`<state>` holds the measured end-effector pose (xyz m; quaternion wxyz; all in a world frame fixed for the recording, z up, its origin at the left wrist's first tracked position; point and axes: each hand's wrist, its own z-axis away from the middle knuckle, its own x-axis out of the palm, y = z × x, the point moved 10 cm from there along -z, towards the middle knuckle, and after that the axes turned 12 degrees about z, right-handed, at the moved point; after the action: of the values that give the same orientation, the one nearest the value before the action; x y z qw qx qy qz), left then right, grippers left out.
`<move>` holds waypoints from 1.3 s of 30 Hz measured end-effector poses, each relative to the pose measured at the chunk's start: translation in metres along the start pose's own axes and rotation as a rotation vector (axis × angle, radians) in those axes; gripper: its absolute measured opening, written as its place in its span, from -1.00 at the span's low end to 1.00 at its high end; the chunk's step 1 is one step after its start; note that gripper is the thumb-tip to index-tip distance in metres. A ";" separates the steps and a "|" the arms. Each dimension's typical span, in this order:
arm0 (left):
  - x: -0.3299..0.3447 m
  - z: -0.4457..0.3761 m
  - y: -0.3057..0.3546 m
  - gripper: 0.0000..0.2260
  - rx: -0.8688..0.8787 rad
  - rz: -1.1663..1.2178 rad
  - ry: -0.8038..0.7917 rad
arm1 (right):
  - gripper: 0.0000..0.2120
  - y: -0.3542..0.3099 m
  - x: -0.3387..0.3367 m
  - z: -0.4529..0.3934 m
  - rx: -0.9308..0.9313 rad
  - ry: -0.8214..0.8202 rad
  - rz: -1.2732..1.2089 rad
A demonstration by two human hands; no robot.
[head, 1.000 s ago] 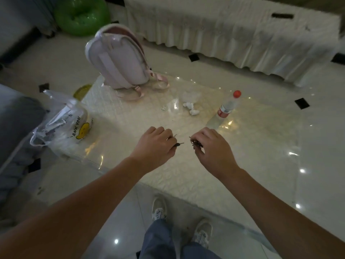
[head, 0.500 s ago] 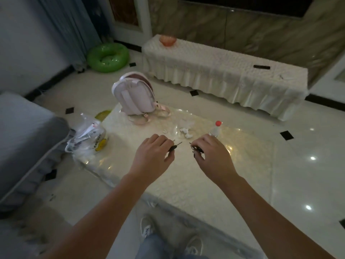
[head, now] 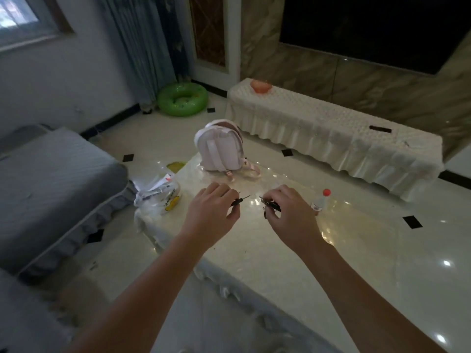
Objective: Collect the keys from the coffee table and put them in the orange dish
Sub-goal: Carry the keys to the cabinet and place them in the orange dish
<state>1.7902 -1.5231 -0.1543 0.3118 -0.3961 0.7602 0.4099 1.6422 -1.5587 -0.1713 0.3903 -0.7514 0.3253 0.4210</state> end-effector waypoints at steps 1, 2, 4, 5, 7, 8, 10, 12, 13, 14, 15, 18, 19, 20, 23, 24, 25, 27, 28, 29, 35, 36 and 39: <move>-0.013 0.005 -0.013 -0.91 -0.007 -0.004 0.010 | -0.86 -0.018 0.005 -0.007 -0.020 0.001 -0.004; -0.027 0.011 -0.028 -0.91 -0.014 -0.005 0.018 | -0.85 -0.038 0.010 -0.014 -0.040 0.007 -0.006; -0.057 0.026 -0.060 -0.91 -0.032 -0.011 0.031 | -0.84 -0.079 0.021 -0.029 -0.071 0.025 -0.002; -0.073 0.035 -0.077 -0.91 -0.044 -0.019 0.035 | -0.83 -0.102 0.028 -0.037 -0.087 0.032 -0.006; -0.105 0.053 -0.112 -0.90 -0.081 -0.046 0.046 | -0.82 -0.150 0.045 -0.053 -0.137 0.031 -0.022; -0.122 0.064 -0.130 -0.90 -0.104 -0.063 0.061 | -0.83 -0.176 0.055 -0.060 -0.163 0.020 -0.032; -0.155 0.085 -0.163 -0.91 -0.156 -0.092 0.094 | -0.86 -0.225 0.077 -0.074 -0.213 -0.001 -0.058; -0.186 0.107 -0.193 -0.92 -0.212 -0.115 0.115 | -0.87 -0.274 0.097 -0.085 -0.276 -0.018 -0.072; -0.201 0.118 -0.207 -0.92 -0.237 -0.132 0.124 | -0.87 -0.297 0.106 -0.090 -0.307 -0.028 -0.077; -0.216 0.129 -0.220 -0.92 -0.264 -0.150 0.132 | -0.86 -0.319 0.115 -0.095 -0.335 -0.039 -0.090; -0.229 0.140 -0.232 -0.92 -0.291 -0.164 0.142 | -0.86 -0.340 0.124 -0.099 -0.358 -0.050 -0.109; -0.264 0.167 -0.267 -0.89 -0.365 -0.209 0.181 | -0.87 -0.393 0.147 -0.111 -0.422 -0.073 -0.159; -0.273 0.174 -0.278 -0.89 -0.386 -0.225 0.194 | -0.86 -0.409 0.153 -0.115 -0.444 -0.077 -0.172; -0.281 0.180 -0.289 -0.89 -0.406 -0.237 0.207 | -0.86 -0.423 0.159 -0.119 -0.468 -0.079 -0.183; -0.296 0.192 -0.320 -0.88 -0.464 -0.264 0.218 | -0.87 -0.459 0.180 -0.132 -0.533 -0.106 -0.220; -0.299 0.194 -0.331 -0.88 -0.476 -0.273 0.219 | -0.88 -0.470 0.188 -0.136 -0.559 -0.121 -0.230; -0.300 0.195 -0.340 -0.88 -0.481 -0.279 0.224 | -0.89 -0.481 0.195 -0.141 -0.590 -0.127 -0.235; -0.300 0.192 -0.363 -0.89 -0.489 -0.288 0.217 | -0.90 -0.499 0.211 -0.152 -0.647 -0.127 -0.240; -0.299 0.190 -0.374 -0.90 -0.496 -0.295 0.204 | -0.90 -0.505 0.219 -0.160 -0.662 -0.130 -0.243; -0.298 0.187 -0.387 -0.90 -0.504 -0.304 0.198 | -0.91 -0.510 0.228 -0.169 -0.669 -0.133 -0.245; -0.310 0.150 -0.461 -0.92 -0.566 -0.352 0.233 | -0.92 -0.523 0.265 -0.246 -0.632 -0.137 -0.305; -0.312 0.142 -0.471 -0.91 -0.573 -0.365 0.237 | -0.91 -0.527 0.267 -0.257 -0.637 -0.135 -0.312; -0.322 0.119 -0.496 -0.93 -0.585 -0.393 0.285 | -0.89 -0.542 0.275 -0.293 -0.657 -0.112 -0.330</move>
<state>2.3915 -1.4816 -0.1394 0.1492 -0.6597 0.5564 0.4826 2.3157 -1.5931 -0.1458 0.2081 -0.8547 0.0255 0.4750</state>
